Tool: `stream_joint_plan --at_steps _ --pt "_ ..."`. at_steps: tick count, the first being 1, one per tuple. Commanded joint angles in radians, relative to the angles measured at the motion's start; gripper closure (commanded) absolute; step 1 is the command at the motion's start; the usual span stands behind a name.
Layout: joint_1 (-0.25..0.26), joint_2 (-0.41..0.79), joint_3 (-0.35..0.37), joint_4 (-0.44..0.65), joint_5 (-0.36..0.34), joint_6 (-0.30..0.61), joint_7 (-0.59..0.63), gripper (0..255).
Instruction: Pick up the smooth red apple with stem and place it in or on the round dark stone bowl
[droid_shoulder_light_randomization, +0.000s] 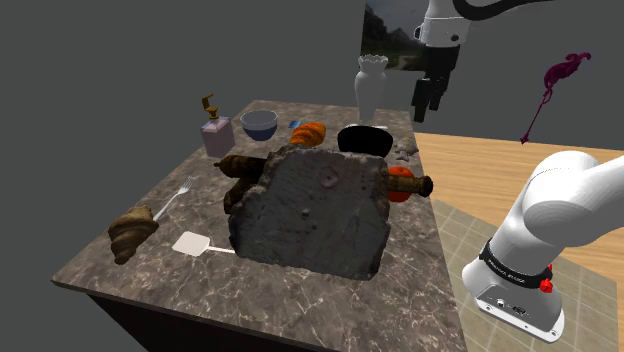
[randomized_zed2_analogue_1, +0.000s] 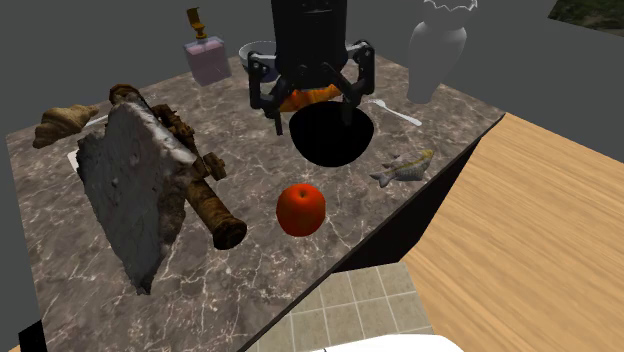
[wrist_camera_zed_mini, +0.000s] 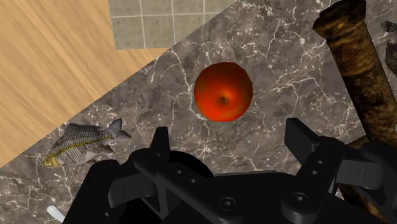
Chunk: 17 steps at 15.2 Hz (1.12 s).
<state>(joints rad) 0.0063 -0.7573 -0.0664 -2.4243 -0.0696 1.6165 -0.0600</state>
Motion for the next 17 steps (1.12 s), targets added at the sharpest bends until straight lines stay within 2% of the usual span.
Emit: stream_joint_plan --at_steps 1,9,17 --pt "0.000 0.000 0.000 0.000 0.000 0.000 0.000 0" --pt "0.009 0.001 -0.015 -0.276 0.040 0.335 0.027 0" --pt "0.011 0.044 -0.020 -0.366 0.041 0.472 0.027 0"
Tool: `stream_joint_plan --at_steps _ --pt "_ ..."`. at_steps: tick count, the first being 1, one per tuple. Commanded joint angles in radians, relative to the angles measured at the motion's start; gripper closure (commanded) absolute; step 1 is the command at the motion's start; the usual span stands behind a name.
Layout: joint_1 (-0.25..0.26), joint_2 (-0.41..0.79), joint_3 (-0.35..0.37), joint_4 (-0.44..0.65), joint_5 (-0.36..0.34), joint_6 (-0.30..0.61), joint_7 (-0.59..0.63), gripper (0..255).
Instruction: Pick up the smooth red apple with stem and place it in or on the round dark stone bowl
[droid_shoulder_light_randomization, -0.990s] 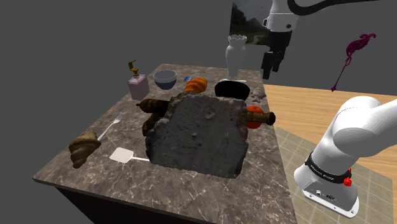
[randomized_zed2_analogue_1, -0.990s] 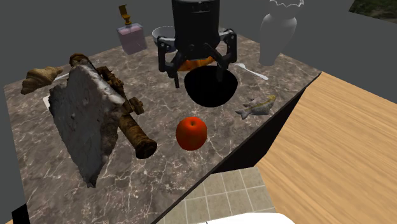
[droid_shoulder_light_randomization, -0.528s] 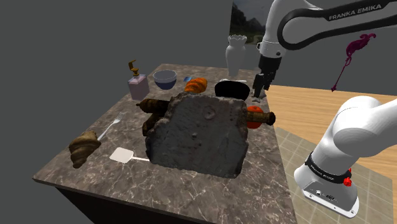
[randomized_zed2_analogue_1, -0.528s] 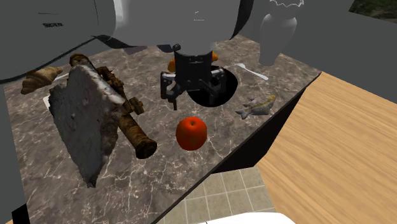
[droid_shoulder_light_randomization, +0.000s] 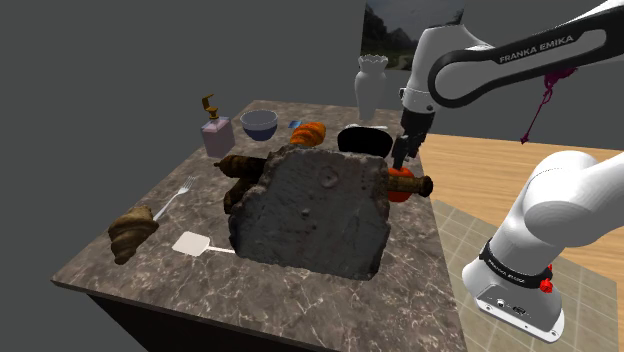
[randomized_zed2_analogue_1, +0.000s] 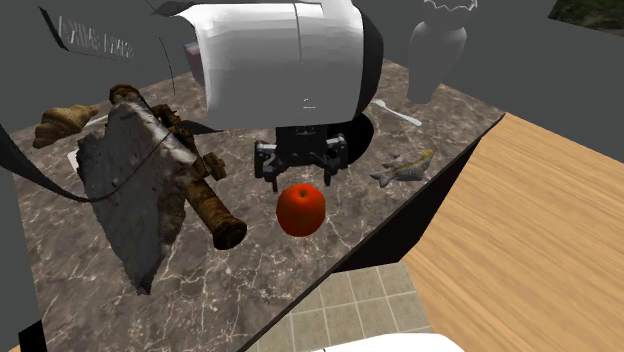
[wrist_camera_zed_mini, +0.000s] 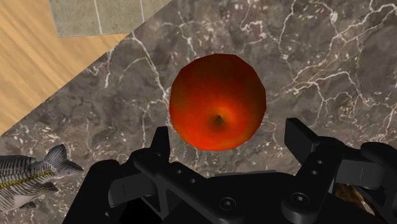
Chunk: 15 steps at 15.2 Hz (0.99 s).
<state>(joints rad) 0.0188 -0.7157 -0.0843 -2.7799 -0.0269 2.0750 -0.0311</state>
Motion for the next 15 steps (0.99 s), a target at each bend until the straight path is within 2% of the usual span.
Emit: stream_joint_plan --at_steps 1,8,9,15 --pt "-0.001 0.006 -0.002 -0.016 -0.001 0.024 -0.002 0" --pt "-0.001 0.006 -0.002 -0.016 -0.001 0.023 -0.002 0" --pt "-0.001 0.006 -0.002 -0.016 -0.001 0.023 -0.002 255" --pt "-0.001 0.006 -0.002 -0.016 -0.001 0.023 -0.002 255"
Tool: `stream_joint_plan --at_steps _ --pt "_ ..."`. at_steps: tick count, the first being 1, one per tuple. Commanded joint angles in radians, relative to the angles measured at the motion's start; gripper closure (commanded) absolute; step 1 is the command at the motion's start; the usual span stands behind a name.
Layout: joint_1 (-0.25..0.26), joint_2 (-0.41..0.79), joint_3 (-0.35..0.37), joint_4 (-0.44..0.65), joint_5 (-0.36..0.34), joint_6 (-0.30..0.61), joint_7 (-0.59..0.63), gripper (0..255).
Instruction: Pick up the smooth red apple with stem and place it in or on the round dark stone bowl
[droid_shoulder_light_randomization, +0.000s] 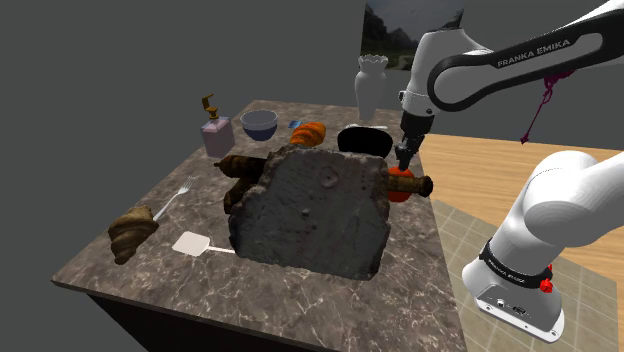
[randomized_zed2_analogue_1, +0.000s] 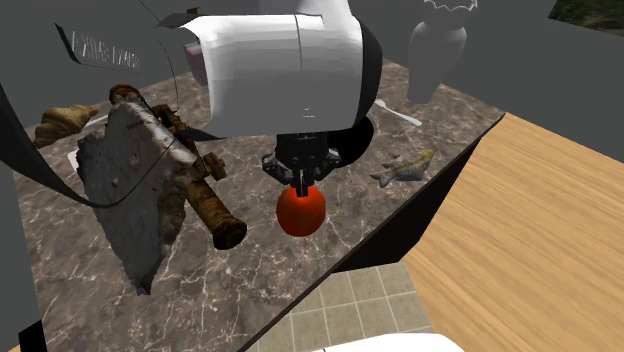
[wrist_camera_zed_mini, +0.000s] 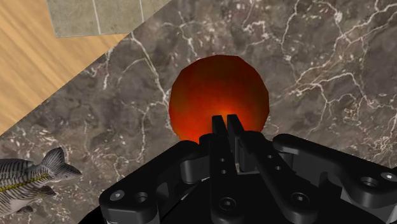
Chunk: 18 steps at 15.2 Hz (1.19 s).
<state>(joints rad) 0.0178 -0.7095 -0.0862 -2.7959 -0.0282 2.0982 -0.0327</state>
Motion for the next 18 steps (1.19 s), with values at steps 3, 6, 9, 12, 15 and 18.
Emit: stream_joint_plan --at_steps 3,6,9,12,15,18 --pt "0.000 0.000 0.000 0.000 0.000 0.000 0.000 255" --pt "0.000 -0.018 0.002 0.030 0.001 -0.049 0.001 255" --pt "0.001 -0.033 0.005 0.063 0.002 -0.096 0.002 255" --pt "0.001 -0.045 0.007 0.097 0.004 -0.142 0.004 255" --pt "0.002 -0.053 0.009 0.133 0.005 -0.186 0.005 255" --pt "0.002 -0.059 0.010 0.170 0.006 -0.229 0.006 255"
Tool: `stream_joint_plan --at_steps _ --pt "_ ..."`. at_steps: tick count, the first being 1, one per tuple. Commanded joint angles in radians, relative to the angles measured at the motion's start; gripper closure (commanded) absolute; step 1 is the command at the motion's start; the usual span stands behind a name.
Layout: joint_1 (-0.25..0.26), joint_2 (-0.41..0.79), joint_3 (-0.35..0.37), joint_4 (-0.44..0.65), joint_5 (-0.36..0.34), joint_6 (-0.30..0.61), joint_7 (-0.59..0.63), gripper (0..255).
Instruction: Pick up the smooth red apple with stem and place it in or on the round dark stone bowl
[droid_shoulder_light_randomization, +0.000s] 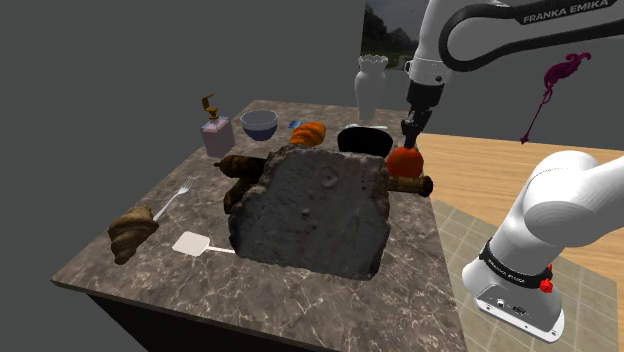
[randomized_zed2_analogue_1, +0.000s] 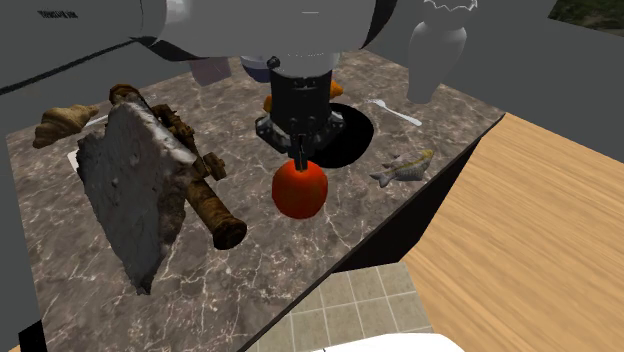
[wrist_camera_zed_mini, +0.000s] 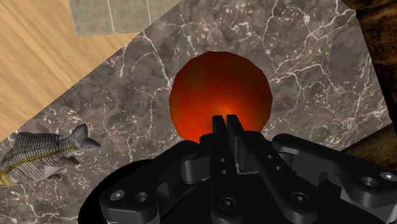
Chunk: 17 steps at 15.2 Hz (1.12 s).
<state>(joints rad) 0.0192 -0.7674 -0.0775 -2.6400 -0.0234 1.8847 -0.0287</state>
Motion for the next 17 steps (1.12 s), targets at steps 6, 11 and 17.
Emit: stream_joint_plan --at_steps 6,11,17 --pt "0.002 -0.005 0.005 0.092 0.004 -0.098 0.003 255" --pt "0.004 -0.002 0.007 0.161 0.006 -0.163 0.005 255" --pt "0.005 0.010 0.010 0.249 0.008 -0.240 0.006 255"
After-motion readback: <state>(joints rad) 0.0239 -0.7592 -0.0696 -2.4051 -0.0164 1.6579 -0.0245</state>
